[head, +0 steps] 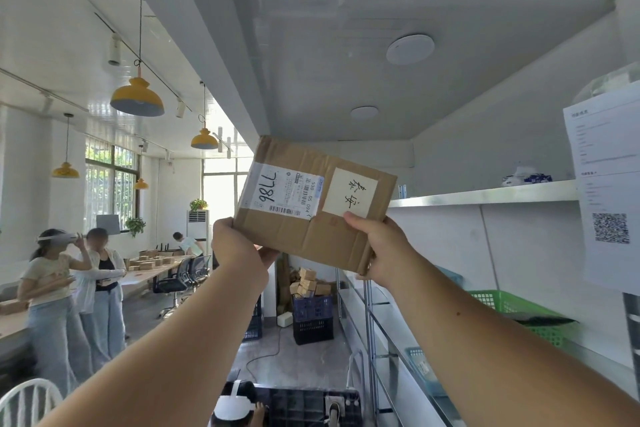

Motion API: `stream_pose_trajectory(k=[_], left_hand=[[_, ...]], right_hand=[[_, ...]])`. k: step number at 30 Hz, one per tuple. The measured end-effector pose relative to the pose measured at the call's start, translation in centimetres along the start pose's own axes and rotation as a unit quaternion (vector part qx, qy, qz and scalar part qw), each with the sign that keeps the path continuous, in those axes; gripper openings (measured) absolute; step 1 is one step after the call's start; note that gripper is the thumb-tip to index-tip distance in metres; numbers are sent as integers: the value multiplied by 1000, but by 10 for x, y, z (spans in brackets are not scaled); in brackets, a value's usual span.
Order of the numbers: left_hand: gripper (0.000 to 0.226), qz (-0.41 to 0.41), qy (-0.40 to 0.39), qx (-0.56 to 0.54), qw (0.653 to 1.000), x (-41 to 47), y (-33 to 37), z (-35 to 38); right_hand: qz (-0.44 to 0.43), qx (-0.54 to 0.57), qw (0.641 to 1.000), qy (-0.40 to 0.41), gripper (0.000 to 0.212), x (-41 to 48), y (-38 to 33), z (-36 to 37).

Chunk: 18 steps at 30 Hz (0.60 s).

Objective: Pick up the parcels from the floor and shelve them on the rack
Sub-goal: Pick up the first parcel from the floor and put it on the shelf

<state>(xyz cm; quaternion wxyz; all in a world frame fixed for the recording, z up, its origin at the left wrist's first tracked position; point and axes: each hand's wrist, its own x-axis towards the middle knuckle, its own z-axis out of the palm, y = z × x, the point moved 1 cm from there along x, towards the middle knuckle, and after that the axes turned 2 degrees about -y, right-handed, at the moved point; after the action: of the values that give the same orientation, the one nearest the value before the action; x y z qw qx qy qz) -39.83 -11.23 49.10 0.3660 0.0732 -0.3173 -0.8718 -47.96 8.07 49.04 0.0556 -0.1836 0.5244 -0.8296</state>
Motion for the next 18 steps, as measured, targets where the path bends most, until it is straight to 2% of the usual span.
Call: stream_pose_trajectory(k=[2, 6, 9, 12, 16, 18], left_hand=[[32, -3, -1, -18, 1000, -5, -1, 0], [39, -22, 4, -43, 999, -14, -3, -1], [41, -30, 11, -58, 998, -21, -9, -1], [38, -37, 13, -78, 996, -27, -17, -3], [39, -31, 10, -107, 994, -28, -22, -6], [42, -27, 6, -117, 993, -31, -26, -6]], right_hand=[[36, -22, 999, -4, 62, -4, 1, -1], [59, -32, 998, -7, 99, -4, 6, -1], [65, 26, 997, -12, 117, -2, 12, -3], [43, 93, 994, -23, 116, 0, 18, -5], [-22, 194, 980, -35, 87, -3, 19, -4], [-44, 218, 974, -33, 82, -5, 20, 0]])
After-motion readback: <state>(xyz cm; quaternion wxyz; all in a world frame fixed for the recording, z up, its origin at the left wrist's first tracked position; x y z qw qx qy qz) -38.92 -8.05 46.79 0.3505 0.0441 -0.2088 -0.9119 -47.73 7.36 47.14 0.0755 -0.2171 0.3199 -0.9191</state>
